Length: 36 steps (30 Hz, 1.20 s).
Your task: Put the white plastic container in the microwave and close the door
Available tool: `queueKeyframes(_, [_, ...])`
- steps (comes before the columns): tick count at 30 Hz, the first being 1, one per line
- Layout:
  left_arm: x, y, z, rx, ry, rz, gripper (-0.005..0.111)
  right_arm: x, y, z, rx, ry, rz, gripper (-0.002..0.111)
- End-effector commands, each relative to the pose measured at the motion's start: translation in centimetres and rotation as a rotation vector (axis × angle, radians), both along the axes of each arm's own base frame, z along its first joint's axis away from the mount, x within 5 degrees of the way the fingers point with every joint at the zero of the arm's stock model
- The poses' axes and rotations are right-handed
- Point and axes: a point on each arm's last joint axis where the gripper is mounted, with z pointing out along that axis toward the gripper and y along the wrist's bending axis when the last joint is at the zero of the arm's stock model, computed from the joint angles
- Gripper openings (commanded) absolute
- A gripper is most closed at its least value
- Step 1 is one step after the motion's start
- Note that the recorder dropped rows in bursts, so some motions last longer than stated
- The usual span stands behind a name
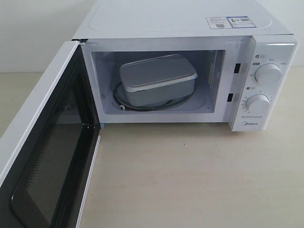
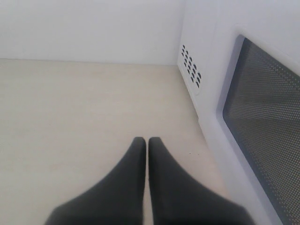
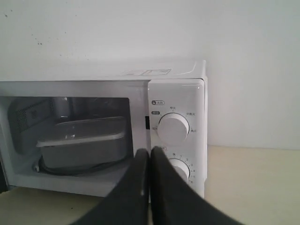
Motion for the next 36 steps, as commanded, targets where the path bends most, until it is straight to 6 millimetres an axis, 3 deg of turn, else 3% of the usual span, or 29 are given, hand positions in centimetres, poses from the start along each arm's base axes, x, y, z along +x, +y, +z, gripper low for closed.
queueKeyframes(1, [0.0, 0.0, -0.1, -0.008, -0.001, 0.001, 0.004, -0.3, 0.0, -1.0, -0.070, 0.069, -0.005, 0.000])
queueKeyframes(15, [0.0, 0.0, -0.1, -0.008, -0.001, 0.001, 0.004, -0.4, 0.0, -3.0, -0.109, 0.281, 0.010, 0.000])
queueKeyframes(20, [0.0, 0.0, -0.1, -0.008, -0.001, 0.001, 0.004, -0.5, -0.1, -3.3, -0.051, 0.326, -0.016, 0.000])
queueKeyframes(36, [0.0, 0.0, -0.1, -0.008, -0.001, 0.001, 0.004, -0.5, -0.4, -3.3, -0.024, 0.333, -0.078, 0.000])
